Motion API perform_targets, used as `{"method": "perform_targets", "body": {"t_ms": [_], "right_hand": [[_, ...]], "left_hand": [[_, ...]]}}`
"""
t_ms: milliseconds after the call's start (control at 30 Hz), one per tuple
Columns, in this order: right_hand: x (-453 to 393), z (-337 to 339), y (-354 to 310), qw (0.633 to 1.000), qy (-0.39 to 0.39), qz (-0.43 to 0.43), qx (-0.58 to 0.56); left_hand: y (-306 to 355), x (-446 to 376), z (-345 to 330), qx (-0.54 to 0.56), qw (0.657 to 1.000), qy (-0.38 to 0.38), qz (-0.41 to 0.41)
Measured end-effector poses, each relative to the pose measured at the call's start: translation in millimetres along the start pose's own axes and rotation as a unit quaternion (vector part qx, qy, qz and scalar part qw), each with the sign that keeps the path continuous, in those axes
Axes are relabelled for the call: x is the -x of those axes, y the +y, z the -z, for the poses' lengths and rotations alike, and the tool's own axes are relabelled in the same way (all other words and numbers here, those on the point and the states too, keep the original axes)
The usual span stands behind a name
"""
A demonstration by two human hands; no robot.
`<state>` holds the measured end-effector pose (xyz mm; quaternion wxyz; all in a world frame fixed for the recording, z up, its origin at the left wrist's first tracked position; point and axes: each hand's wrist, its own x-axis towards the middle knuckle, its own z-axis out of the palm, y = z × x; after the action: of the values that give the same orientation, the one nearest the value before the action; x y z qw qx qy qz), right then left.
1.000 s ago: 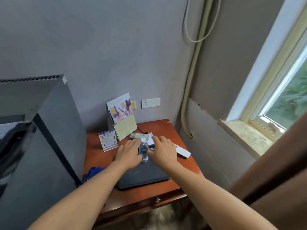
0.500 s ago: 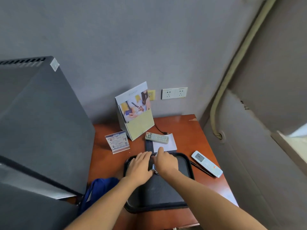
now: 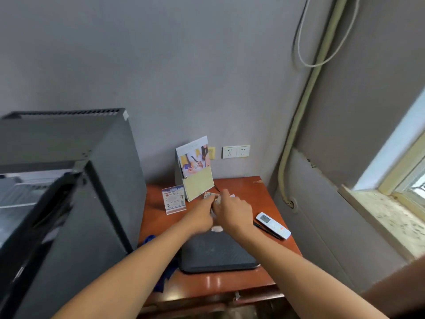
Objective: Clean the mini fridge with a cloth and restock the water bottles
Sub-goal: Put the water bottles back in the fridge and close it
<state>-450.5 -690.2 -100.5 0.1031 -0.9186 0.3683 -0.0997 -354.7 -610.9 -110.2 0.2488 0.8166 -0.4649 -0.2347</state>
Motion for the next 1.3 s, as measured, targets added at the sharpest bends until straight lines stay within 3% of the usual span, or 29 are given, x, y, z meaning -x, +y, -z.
{"method": "perform_targets", "body": {"t_ms": [233, 333, 500, 633, 933, 1133, 1300], "right_hand": [[130, 123, -93, 0.983, 0.166, 0.048, -0.065], [172, 166, -144, 0.974, 0.197, 0.076, -0.082], [215, 217, -244, 0.95, 0.26, 0.137, -0.105], [232, 215, -325, 0.941, 0.256, 0.178, -0.128], [203, 102, -499, 0.979, 0.068, 0.169, -0.089], [169, -6, -555, 0.993, -0.055, 0.052, -0.092], [142, -93, -541, 0.982, -0.091, -0.089, -0.139]], "left_hand": [[57, 169, 94, -0.042, 0.984, 0.153, -0.074], [65, 239, 143, -0.064, 0.972, 0.208, -0.086], [53, 333, 224, -0.079, 0.938, 0.319, -0.106], [4, 387, 275, -0.081, 0.925, 0.355, -0.105], [-194, 420, 341, -0.103, 0.959, 0.263, -0.03], [-315, 384, 321, -0.117, 0.979, 0.169, -0.002], [-377, 343, 289, -0.132, 0.987, 0.087, -0.008]]}}
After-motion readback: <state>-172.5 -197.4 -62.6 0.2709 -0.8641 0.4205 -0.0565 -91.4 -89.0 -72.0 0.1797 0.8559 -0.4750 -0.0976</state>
